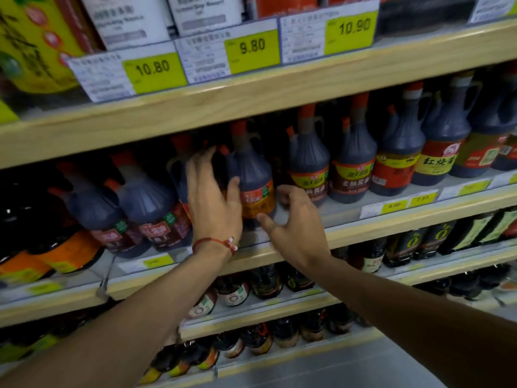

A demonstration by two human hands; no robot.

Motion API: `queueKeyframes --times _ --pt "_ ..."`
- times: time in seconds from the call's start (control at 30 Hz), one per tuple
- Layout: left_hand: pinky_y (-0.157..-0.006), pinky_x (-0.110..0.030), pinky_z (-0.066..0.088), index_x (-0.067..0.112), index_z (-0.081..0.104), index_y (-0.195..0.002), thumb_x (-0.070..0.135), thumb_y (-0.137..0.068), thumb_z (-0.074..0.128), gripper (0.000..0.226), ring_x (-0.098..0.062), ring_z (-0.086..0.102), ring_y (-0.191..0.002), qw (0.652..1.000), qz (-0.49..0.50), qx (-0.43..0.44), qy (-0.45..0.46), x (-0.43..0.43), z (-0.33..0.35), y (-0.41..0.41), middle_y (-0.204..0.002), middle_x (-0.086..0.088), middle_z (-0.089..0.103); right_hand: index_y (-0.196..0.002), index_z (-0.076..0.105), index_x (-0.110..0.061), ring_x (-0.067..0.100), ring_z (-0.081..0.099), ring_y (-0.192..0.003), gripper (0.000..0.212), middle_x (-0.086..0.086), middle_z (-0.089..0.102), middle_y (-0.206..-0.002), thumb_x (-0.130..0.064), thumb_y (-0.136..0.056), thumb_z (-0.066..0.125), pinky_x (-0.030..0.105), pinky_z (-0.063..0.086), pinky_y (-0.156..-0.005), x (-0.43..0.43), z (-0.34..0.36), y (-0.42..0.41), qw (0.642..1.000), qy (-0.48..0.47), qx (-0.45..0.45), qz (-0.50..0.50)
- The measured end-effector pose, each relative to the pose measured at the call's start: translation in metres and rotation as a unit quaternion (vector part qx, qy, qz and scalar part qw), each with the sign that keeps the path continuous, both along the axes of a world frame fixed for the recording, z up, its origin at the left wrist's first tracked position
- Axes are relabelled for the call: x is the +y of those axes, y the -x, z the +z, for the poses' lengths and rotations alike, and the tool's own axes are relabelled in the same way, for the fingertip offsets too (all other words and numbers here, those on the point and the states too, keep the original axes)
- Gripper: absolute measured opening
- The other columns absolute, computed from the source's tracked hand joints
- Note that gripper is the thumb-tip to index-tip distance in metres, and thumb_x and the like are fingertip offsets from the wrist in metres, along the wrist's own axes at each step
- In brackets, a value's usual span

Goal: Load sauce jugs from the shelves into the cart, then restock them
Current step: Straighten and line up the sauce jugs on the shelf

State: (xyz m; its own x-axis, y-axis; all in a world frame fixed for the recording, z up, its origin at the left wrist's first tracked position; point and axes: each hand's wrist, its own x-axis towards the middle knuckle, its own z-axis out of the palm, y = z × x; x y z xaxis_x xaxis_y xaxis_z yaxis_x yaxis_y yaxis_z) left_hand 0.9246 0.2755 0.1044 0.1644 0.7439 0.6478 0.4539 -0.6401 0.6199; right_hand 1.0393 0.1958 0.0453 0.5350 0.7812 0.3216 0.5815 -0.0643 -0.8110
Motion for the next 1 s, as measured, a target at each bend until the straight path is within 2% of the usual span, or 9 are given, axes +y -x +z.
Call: queueKeyframes --times 0.07,0.17,0.23,0.33,0.5,0.6,0.77,0.9,1.0 --pt "-0.114 -0.047 0.037 0.003 0.039 -0.149 0.01 -0.086 0.071 0.071 -0.034 0.04 -0.14 0.998 -0.029 0.045 0.031 0.009 -0.003 0.006 -0.151 -0.02 0.041 -0.14 0.047 -0.015 0.022 0.054 -0.125 0.067 0.004 0.054 -0.134 -0.034 -0.086 0.082 0.04 0.049 -0.102 0.01 0.002 0.011 1.0 0.019 0.009 -0.023" --pt "-0.114 -0.052 0.039 0.019 0.025 -0.156 0.021 -0.082 0.067 0.085 -0.028 0.036 -0.146 0.99 -0.112 0.039 0.082 0.023 -0.009 0.009 -0.159 -0.01 0.034 -0.139 0.046 -0.013 0.027 0.054 -0.125 0.073 0.007 0.053 -0.133 -0.034 -0.081 0.084 0.044 0.05 -0.1 0.023 0.003 0.022 0.998 0.03 0.006 -0.06" --pt "-0.112 -0.05 0.042 0.025 0.026 -0.154 0.018 -0.08 0.07 0.086 -0.028 0.041 -0.143 0.986 -0.131 0.019 0.104 0.026 -0.01 0.01 -0.157 -0.006 0.037 -0.137 0.046 -0.013 0.029 0.057 -0.121 0.075 0.008 0.054 -0.132 -0.034 -0.078 0.087 0.048 0.053 -0.096 0.03 0.002 0.026 0.997 0.025 0.006 -0.079" --pt "-0.107 -0.046 0.048 0.017 0.038 -0.152 0.001 -0.081 0.076 0.082 -0.026 0.052 -0.132 0.982 -0.142 -0.016 0.125 0.027 -0.012 0.011 -0.148 -0.009 0.045 -0.138 0.043 -0.017 0.027 0.057 -0.119 0.075 0.005 0.053 -0.131 -0.033 -0.079 0.087 0.049 0.053 -0.094 0.033 -0.003 0.027 0.995 0.03 -0.002 -0.097" --pt "-0.11 -0.048 0.045 0.029 0.036 -0.147 0.024 -0.069 0.081 0.09 -0.021 0.046 -0.139 0.981 -0.131 -0.021 0.14 0.024 -0.02 0.002 -0.149 -0.002 0.049 -0.135 0.045 -0.019 0.025 0.057 -0.117 0.065 0.002 0.053 -0.13 -0.026 -0.083 0.083 0.046 0.053 -0.092 0.032 -0.008 0.021 0.996 0.025 -0.017 -0.084" --pt "-0.109 -0.047 0.047 0.024 0.038 -0.148 0.014 -0.072 0.086 0.09 -0.015 0.048 -0.134 0.98 -0.119 -0.035 0.156 0.021 -0.021 -0.004 -0.146 -0.003 0.051 -0.132 0.047 -0.019 0.023 0.06 -0.113 0.064 0.001 0.055 -0.127 -0.027 -0.081 0.085 0.045 0.054 -0.089 0.031 -0.009 0.013 0.996 0.016 -0.012 -0.083" --pt "-0.104 -0.032 0.051 0.015 0.044 -0.145 -0.004 -0.077 0.081 0.08 -0.004 0.048 -0.124 0.976 -0.121 -0.057 0.174 0.023 -0.019 -0.01 -0.14 0.001 0.053 -0.131 0.05 -0.023 0.018 0.061 -0.112 0.071 -0.004 0.059 -0.126 -0.036 -0.075 0.091 0.046 0.056 -0.092 0.029 -0.009 0.002 0.997 0.012 0.0 -0.079" --pt "-0.095 -0.011 0.046 0.012 0.045 -0.146 -0.005 -0.077 0.081 0.079 -0.002 0.045 -0.126 0.968 -0.138 -0.078 0.196 0.022 -0.017 -0.017 -0.14 0.002 0.051 -0.133 0.052 -0.022 0.018 0.062 -0.113 0.069 -0.004 0.059 -0.127 -0.035 -0.076 0.09 0.047 0.056 -0.093 0.027 -0.013 -0.006 0.997 -0.002 -0.006 -0.077" --pt "-0.093 -0.007 0.043 0.012 0.044 -0.146 -0.004 -0.078 0.08 0.079 0.001 0.044 -0.125 0.966 -0.141 -0.085 0.2 0.021 -0.019 -0.022 -0.14 0.002 0.051 -0.132 0.054 -0.019 0.022 0.061 -0.114 0.066 0.0 0.057 -0.127 -0.033 -0.078 0.089 0.049 0.056 -0.092 0.027 -0.016 -0.007 0.996 -0.011 -0.011 -0.09"
